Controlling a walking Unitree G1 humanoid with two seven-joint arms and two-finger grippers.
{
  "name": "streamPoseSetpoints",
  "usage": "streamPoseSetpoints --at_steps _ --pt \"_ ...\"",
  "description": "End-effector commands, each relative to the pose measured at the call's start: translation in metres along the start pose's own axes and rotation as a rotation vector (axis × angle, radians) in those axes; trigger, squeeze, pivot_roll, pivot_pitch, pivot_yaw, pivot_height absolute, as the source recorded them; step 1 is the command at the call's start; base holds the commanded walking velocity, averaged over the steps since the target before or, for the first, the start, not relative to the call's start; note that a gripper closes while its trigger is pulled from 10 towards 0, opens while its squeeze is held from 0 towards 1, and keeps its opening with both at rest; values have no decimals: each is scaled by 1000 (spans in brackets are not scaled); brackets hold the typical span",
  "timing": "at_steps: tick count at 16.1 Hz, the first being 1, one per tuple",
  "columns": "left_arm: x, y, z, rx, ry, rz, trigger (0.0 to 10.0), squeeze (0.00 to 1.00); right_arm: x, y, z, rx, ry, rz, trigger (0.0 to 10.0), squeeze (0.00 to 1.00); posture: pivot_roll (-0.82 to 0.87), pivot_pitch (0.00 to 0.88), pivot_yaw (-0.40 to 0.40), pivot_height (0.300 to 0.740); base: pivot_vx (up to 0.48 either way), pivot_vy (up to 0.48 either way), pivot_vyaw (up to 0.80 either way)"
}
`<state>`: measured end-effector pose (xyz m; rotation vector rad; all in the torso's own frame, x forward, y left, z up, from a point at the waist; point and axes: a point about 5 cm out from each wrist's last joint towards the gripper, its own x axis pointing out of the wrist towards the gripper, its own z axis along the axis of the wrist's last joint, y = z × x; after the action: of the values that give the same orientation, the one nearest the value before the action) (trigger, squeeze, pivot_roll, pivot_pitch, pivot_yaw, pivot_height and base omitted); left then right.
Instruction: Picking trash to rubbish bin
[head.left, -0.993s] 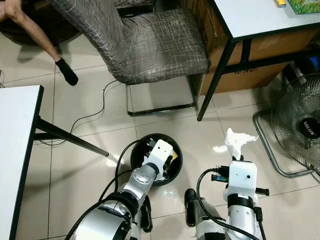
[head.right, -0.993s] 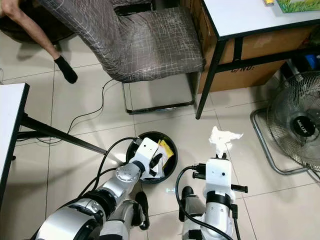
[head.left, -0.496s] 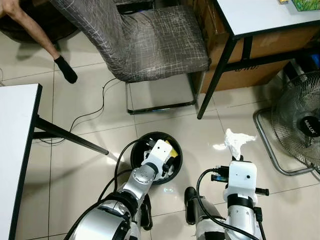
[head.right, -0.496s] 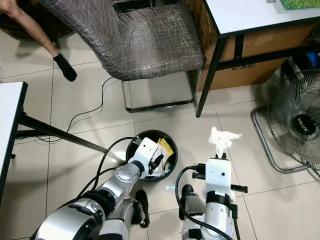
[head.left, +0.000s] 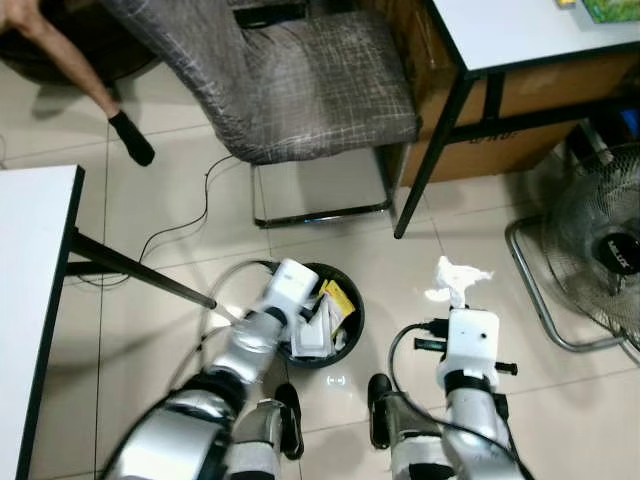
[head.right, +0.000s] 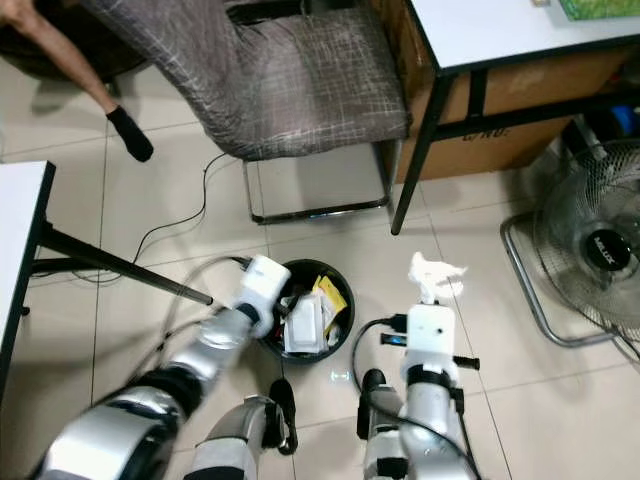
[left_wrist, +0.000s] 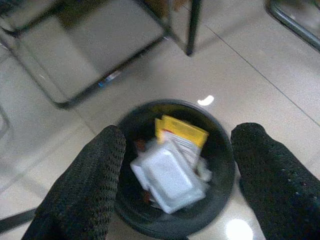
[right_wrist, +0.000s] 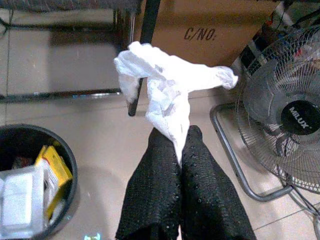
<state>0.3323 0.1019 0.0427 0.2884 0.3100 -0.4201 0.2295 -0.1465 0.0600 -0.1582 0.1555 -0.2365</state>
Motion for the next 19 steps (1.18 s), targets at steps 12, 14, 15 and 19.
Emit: streamPoseSetpoints --at_steps 12,14,15,19 --pt "-65 59 -14 57 -140 -265 10000 0 53 -5 -39 1 149 202 10000 0 210 374 24 740 0 0 0" --pt "-75 61 -13 79 -132 -307 10000 0 55 -1 -42 7 166 236 10000 0 219 380 28 740 0 0 0" --pt "-77 61 -13 90 -131 -322 10000 0 56 1 -42 14 172 247 10000 0 219 380 28 740 0 0 0" --pt "-91 54 -8 118 -112 -451 10000 0 61 14 -46 34 207 335 10000 0 236 390 39 740 0 0 0"
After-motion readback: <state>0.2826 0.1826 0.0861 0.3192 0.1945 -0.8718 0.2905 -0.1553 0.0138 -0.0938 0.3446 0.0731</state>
